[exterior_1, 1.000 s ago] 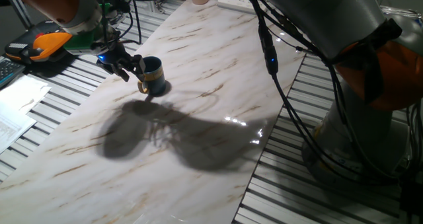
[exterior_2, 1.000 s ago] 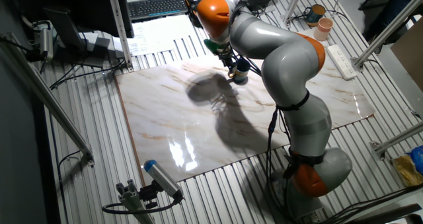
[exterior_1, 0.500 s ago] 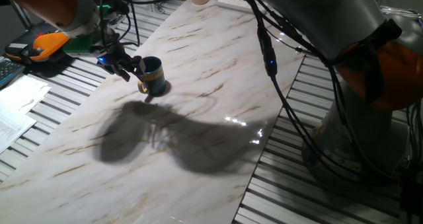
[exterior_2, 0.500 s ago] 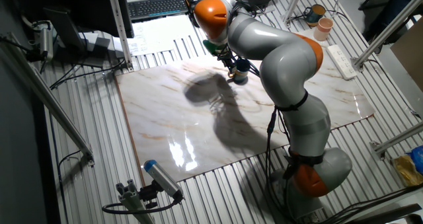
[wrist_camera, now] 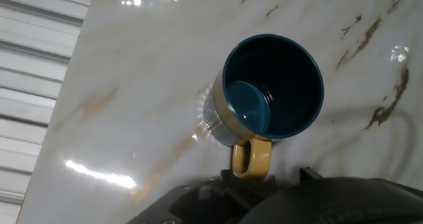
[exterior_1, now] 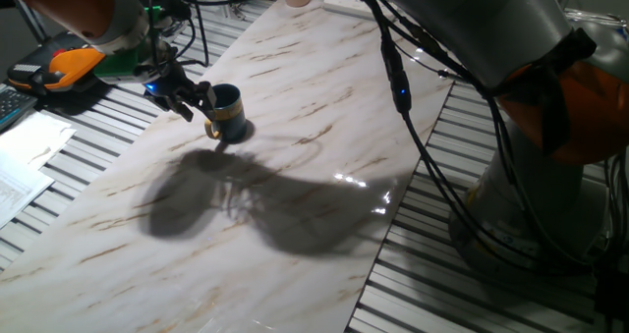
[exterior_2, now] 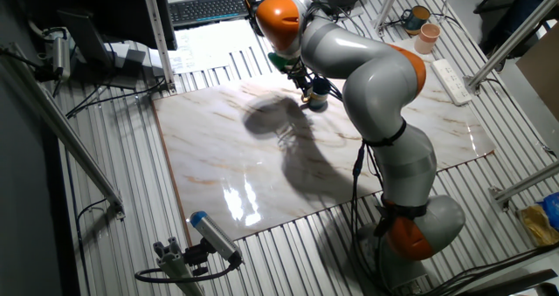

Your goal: Pick up the cup

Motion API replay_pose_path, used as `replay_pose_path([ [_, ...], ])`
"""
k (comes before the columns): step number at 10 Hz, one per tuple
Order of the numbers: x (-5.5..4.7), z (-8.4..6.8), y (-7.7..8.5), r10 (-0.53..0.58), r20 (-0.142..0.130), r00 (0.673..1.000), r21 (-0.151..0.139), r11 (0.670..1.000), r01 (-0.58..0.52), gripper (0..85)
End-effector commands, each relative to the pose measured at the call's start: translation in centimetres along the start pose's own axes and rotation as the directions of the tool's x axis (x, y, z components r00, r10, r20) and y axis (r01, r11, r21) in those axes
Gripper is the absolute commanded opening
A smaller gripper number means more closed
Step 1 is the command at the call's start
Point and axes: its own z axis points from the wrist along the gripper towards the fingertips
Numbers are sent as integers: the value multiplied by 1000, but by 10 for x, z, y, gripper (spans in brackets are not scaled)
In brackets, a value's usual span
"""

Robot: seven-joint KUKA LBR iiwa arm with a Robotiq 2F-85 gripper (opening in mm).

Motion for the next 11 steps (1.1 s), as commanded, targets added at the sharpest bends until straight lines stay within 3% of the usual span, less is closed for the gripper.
replay_pose_path([
  [1,0,0,0,-2,-3,1000,0,1000,2,510],
  [3,0,1,-1,33,-8,999,-3,999,-33,510],
  [7,-1,-1,-3,81,27,996,21,996,-81,510],
  [11,-2,-1,-6,71,28,997,2,998,-71,510],
])
